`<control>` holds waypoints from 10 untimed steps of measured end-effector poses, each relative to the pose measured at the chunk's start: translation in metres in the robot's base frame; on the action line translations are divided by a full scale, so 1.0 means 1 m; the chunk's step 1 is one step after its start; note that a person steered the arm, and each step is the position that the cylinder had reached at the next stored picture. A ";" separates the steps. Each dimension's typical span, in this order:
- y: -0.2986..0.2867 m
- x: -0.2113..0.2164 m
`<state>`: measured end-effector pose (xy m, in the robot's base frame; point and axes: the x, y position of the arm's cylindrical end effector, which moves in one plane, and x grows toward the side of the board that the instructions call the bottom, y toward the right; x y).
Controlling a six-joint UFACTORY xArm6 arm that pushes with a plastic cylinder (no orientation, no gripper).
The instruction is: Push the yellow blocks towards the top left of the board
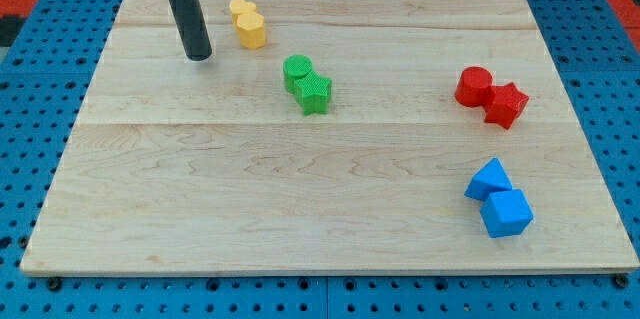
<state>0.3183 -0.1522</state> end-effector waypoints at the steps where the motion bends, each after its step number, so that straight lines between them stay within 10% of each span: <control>1: 0.044 -0.031; 5: 0.135 -0.024; 10: -0.022 -0.079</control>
